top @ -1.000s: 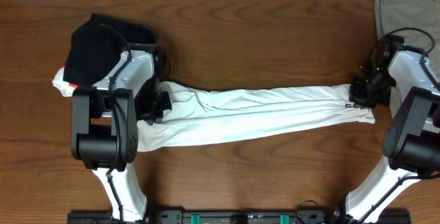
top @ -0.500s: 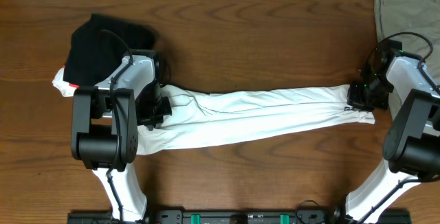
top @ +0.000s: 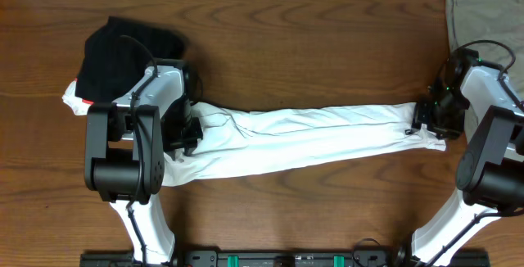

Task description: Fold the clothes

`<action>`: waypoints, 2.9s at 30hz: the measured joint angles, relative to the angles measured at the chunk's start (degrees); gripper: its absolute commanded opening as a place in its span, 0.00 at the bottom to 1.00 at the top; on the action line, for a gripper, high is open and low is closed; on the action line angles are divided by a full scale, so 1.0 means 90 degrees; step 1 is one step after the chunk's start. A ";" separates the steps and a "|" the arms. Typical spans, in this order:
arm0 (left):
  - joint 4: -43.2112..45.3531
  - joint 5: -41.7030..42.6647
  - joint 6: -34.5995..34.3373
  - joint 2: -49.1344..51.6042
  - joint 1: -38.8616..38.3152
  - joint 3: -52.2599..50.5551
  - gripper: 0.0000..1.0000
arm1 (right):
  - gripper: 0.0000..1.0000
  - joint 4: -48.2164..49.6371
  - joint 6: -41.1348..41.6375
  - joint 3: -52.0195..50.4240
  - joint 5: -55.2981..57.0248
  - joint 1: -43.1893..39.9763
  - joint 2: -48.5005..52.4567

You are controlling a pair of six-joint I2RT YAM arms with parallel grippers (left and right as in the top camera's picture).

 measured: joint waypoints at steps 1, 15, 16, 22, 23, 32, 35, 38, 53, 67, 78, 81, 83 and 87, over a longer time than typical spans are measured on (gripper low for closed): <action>-0.0061 0.0000 0.0000 -0.0017 0.0000 0.0073 0.34 | 0.72 -0.0284 0.0007 0.0211 -0.0005 0.0000 0.0010; -0.0155 0.0634 -0.0051 -0.2089 -0.0002 0.0797 0.35 | 0.26 -0.1634 -0.0185 0.1649 -0.1027 0.0338 0.0005; -0.0155 0.0702 -0.0073 -0.2142 -0.0012 0.0797 0.27 | 0.12 -0.1647 -0.0272 0.1649 -0.1110 0.0430 0.0005; 0.0070 0.0877 -0.0119 -0.2093 -0.0102 0.0559 0.06 | 0.01 -0.1336 -0.0372 0.1518 -0.1212 0.0699 0.0002; 0.0187 0.0891 -0.0124 -0.2089 -0.0117 0.0396 0.06 | 0.01 -0.1248 -0.0379 0.1433 -0.1166 0.0699 0.0002; 0.1209 0.0942 -0.0151 -0.2033 -0.0121 -0.1447 0.06 | 0.01 -0.0151 -0.0333 0.0279 -0.0636 0.0617 0.0002; 0.1484 0.0952 -0.0158 -0.2028 -0.0121 -0.1858 0.06 | 0.01 0.0452 -0.0316 -0.0112 -0.0546 0.0583 0.0002; 0.1863 0.0962 -0.0168 -0.2028 -0.0121 -0.2140 0.06 | 0.01 0.0787 -0.0311 -0.0321 -0.0529 0.0568 -0.0066; 0.3563 0.0466 -0.0097 -0.2093 -0.0134 -0.2450 0.06 | 0.01 0.1246 -0.0233 -0.0614 -0.0828 0.0352 -0.0243; 0.2914 0.0243 0.0032 -0.2084 -0.0134 -0.1761 0.06 | 0.08 0.1258 -0.0272 -0.0627 -0.1190 0.0233 -0.0243; 0.2776 0.0663 0.0024 -0.2229 -0.0134 -0.1282 0.06 | 0.09 0.1037 -0.0430 -0.0634 -0.1443 0.0163 -0.0233; 0.2905 0.0680 0.0024 -0.2008 -0.0134 -0.1423 0.06 | 0.09 0.0852 -0.0454 -0.0614 -0.1460 0.0143 -0.0219; 0.2953 0.0692 0.0024 -0.1804 -0.0134 -0.1469 0.06 | 0.09 0.0738 -0.0461 -0.0607 -0.1467 0.0112 -0.0209; 0.3082 0.0670 0.0024 -0.1462 -0.0134 -0.1489 0.06 | 0.08 0.0585 -0.0481 -0.0605 -0.1535 -0.0010 -0.0199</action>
